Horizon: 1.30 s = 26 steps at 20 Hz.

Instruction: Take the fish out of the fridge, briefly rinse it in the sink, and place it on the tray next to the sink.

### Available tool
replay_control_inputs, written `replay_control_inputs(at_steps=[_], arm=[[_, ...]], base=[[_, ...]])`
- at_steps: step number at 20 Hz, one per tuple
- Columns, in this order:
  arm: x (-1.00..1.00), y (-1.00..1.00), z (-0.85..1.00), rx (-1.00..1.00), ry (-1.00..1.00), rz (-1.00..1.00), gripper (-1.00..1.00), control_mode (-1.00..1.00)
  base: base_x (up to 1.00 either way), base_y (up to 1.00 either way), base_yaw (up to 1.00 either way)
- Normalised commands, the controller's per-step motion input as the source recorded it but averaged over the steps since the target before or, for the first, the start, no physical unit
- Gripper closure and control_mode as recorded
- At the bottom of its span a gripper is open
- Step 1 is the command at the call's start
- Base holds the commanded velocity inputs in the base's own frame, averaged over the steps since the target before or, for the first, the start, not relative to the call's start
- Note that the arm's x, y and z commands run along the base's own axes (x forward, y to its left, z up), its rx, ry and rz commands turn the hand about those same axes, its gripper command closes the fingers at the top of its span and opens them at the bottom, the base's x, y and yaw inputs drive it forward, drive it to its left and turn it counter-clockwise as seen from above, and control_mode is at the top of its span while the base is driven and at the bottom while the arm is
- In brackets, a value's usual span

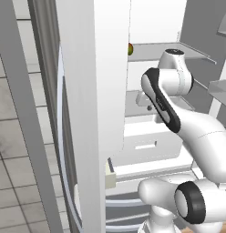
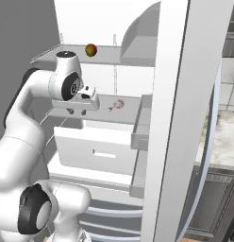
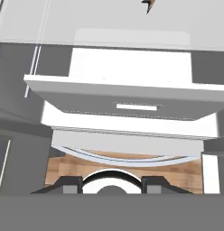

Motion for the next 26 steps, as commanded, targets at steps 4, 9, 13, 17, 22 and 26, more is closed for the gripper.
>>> replay_control_inputs(at_steps=[4,9,13,17,22,26], arm=[[0.00,0.00,0.00,0.00,0.00,0.00,-1.00,-1.00],[-0.03,-0.13,0.05,0.00,-0.10,-0.04,-1.00,-1.00],[-0.04,-0.27,0.10,0.00,-0.16,-0.17,-1.00,-1.00],[-0.12,-0.31,0.01,0.00,-0.17,-0.19,-1.00,-1.00],[-0.20,-0.22,0.00,0.00,-0.16,-0.22,-1.00,-1.00],[0.00,0.00,0.00,0.00,-0.11,-0.23,-1.00,-1.00]], base=[[0.00,0.00,0.00],[0.00,0.00,0.00],[0.00,0.00,0.00],[0.00,0.00,0.00],[0.00,0.00,0.00],[0.00,0.00,0.00]])
